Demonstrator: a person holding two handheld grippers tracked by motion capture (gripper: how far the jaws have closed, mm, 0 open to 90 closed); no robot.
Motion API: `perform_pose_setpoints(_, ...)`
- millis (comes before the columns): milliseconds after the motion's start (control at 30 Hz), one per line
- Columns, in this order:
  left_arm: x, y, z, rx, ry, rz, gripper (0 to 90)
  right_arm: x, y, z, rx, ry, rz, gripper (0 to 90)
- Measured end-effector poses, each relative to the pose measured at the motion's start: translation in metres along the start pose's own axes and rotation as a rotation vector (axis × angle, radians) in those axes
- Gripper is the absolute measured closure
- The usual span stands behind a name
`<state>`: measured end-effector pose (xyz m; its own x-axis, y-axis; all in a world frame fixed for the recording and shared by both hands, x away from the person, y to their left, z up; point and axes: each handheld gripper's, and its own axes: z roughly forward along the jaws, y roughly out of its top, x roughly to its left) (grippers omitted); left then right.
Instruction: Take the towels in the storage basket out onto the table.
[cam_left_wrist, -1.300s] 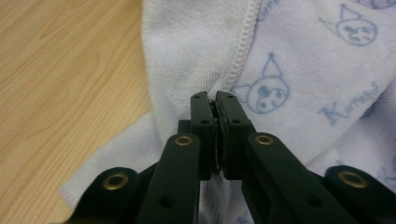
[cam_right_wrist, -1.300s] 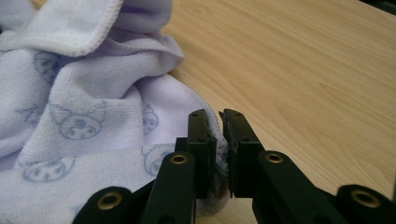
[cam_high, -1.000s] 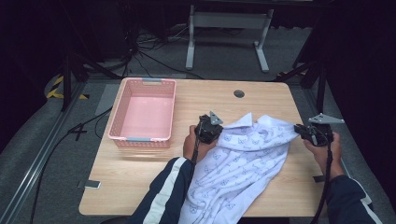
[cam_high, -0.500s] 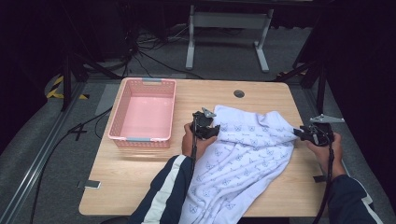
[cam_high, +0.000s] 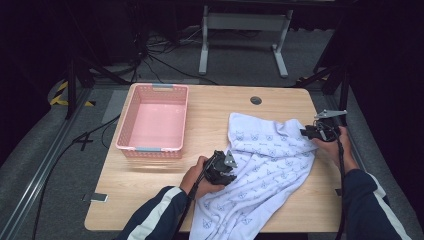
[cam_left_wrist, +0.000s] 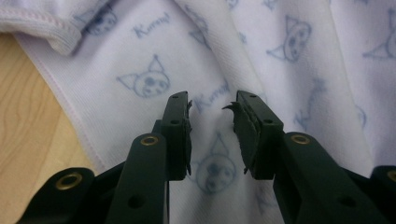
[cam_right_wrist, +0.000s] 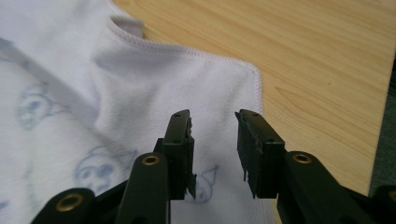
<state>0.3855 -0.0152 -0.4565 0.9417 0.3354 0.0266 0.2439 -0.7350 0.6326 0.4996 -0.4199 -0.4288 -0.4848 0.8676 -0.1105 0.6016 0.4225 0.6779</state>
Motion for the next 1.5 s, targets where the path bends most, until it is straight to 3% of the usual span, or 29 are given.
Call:
perform_pose_setpoints(67,0.0,-0.002,-0.002,0.0,-0.007,-0.008,66.7,0.0,0.0,0.011,0.048,-0.011,-0.03,65.6)
perform_pose_setpoints(167,-0.002,-0.007,-0.006,0.004,0.007,-0.03,70.0,-0.004,0.003,0.02,0.076,-0.03,-0.029,66.1)
perform_pose_setpoints(200,-0.002,-0.007,-0.006,0.004,0.007,-0.03,72.8,-0.004,0.003,0.02,0.076,-0.03,-0.029,66.1)
perform_pose_setpoints(267,-0.002,-0.01,-0.009,0.018,0.049,-0.064,77.5,-0.011,0.006,0.025,0.071,-0.053,0.001,68.3)
perform_pose_setpoints(300,-0.002,-0.01,-0.009,0.018,0.049,-0.064,79.5,-0.013,0.006,0.026,0.063,-0.059,0.011,68.4)
perform_pose_setpoints(367,0.0,-0.013,-0.011,0.013,0.089,-0.091,80.1,-0.015,0.007,0.028,0.061,-0.069,0.011,68.7)
perform_pose_setpoints(400,0.001,-0.015,-0.012,0.015,0.094,-0.102,80.1,-0.018,0.011,0.033,0.062,-0.127,-0.026,70.0)
perform_pose_setpoints(467,0.001,-0.018,-0.014,0.014,0.119,-0.115,80.1,-0.02,0.013,0.035,0.063,-0.135,-0.034,70.6)
perform_pose_setpoints(567,0.001,-0.022,-0.017,0.02,0.136,-0.117,82.8,-0.035,0.019,0.043,0.054,-0.154,0.018,71.4)
perform_pose_setpoints(667,-0.001,-0.026,-0.02,0.016,0.125,-0.13,83.9,-0.044,0.02,0.047,0.04,-0.165,0.052,72.3)
perform_pose_setpoints(733,-0.006,-0.03,-0.024,0.012,0.092,-0.139,83.7,-0.049,0.02,0.048,0.035,-0.168,0.092,70.6)
perform_pose_setpoints(833,-0.021,-0.035,-0.03,0.024,0.048,-0.11,81.4,-0.052,0.018,0.048,0.023,-0.202,0.137,62.9)
perform_pose_setpoints(933,-0.034,-0.039,-0.034,0.035,0.021,-0.081,75.6,-0.055,0.014,0.043,0.024,-0.178,0.157,51.3)
perform_pose_setpoints(967,-0.037,-0.04,-0.034,0.03,0.015,-0.073,73.0,-0.055,0.013,0.039,0.021,-0.15,0.141,50.2)
perform_pose_setpoints(1000,-0.038,-0.041,-0.035,0.031,0.011,-0.069,71.6,-0.054,0.01,0.032,-0.009,-0.154,0.135,50.2)
perform_pose_setpoints(1100,-0.037,-0.043,-0.036,0.024,-0.008,-0.07,66.5,-0.044,0.005,0.01,-0.07,-0.123,0.115,49.2)
perform_pose_setpoints(1167,-0.036,-0.042,-0.035,0.024,-0.006,-0.053,62.3,-0.031,0.0,-0.008,-0.115,-0.065,0.098,47.3)
perform_pose_setpoints(1200,-0.035,-0.042,-0.035,0.022,-0.007,-0.05,61.7,-0.022,-0.003,-0.017,-0.129,-0.021,0.074,47.5)
perform_pose_setpoints(1267,-0.034,-0.041,-0.033,0.012,-0.01,-0.021,60.0,0.0,-0.011,-0.032,-0.142,0.018,0.02,48.3)
perform_pose_setpoints(1367,-0.034,-0.041,-0.032,0.011,-0.024,-0.02,57.4,0.04,-0.029,-0.056,-0.152,0.086,-0.035,50.4)
perform_pose_setpoints(1400,-0.033,-0.04,-0.031,0.014,-0.029,0.002,57.4,0.04,-0.029,-0.056,-0.152,0.086,-0.035,50.4)
perform_pose_setpoints(1500,-0.032,-0.038,-0.029,0.004,-0.039,0.016,55.2,0.084,-0.049,-0.073,-0.139,0.189,-0.108,53.8)
